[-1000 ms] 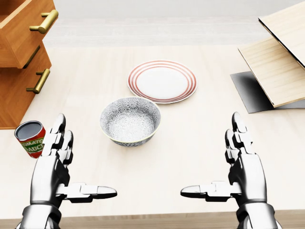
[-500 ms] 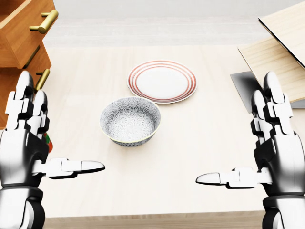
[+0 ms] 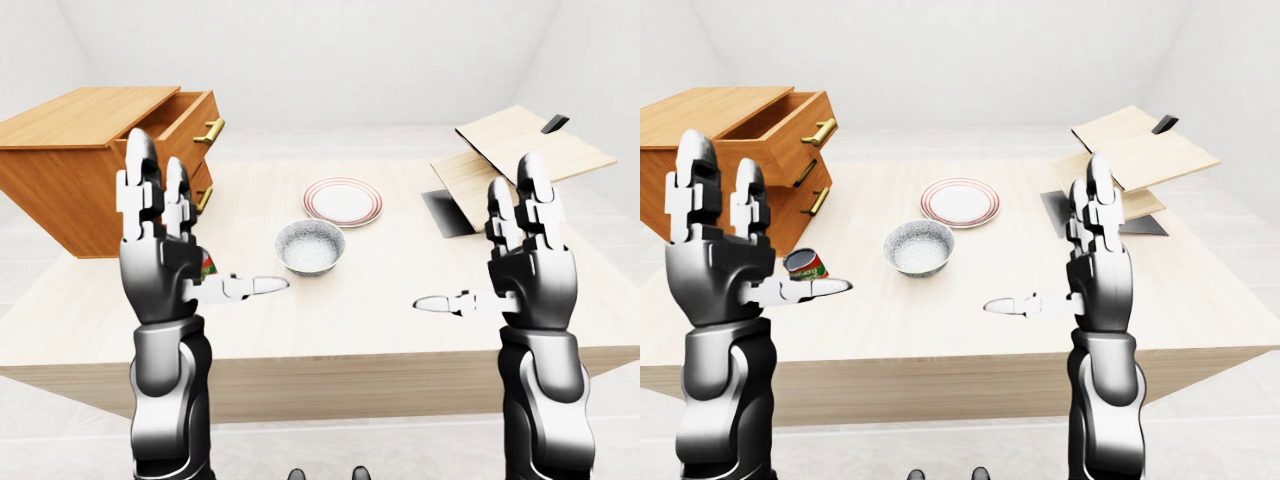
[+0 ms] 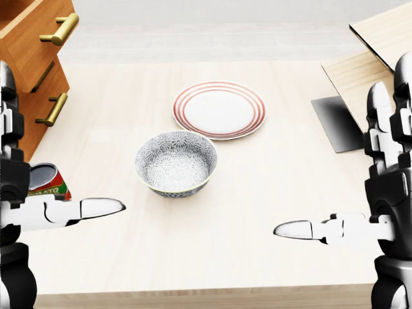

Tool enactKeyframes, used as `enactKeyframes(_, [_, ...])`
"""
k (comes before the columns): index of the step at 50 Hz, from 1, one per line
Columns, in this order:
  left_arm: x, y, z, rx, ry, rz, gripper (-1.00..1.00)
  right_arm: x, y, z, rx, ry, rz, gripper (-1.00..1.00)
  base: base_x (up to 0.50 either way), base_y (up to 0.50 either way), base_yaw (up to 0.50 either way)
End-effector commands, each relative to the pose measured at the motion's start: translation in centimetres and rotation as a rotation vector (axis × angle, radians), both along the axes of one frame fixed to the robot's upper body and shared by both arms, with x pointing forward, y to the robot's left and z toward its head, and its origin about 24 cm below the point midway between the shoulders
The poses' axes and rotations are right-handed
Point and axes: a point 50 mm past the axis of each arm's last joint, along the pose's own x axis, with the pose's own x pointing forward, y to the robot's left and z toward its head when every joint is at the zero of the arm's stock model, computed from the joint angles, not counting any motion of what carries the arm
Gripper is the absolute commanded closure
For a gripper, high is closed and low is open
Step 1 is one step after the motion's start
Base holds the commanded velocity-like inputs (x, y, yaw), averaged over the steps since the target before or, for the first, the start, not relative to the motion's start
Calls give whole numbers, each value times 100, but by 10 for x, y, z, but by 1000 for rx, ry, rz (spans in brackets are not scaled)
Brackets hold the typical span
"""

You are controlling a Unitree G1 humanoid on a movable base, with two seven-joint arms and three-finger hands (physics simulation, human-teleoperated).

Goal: Close the top drawer of the cabinet.

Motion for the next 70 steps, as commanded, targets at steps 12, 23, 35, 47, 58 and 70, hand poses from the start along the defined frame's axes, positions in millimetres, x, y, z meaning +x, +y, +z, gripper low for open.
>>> enactKeyframes(12, [-22, 0, 34, -17, -186, 2, -100, -11, 3, 32, -19, -160, 15, -100, 0, 0, 0])
enactKeyframes(23, [-19, 0, 32, -17, -175, 2, -100, -11, 3, 34, -24, -169, 20, -100, 0, 0, 0])
enactKeyframes(35, [-21, -1, 33, -37, -184, -24, -100, -9, 4, 31, -27, -156, 11, -100, 0, 0, 0])
enactKeyframes(47, [-23, -2, 36, -36, -198, -27, -100, -13, -1, 30, -34, -149, -7, -100, 0, 0, 0])
enactKeyframes(58, [-23, -1, 34, -33, -187, -25, -100, -14, 1, 29, -47, -142, 15, -100, 2, 40, 0])
enactKeyframes(70, [-24, 0, 36, -30, -198, -20, -100, -15, 3, 30, -61, -147, 23, -100, 5, 50, 0])
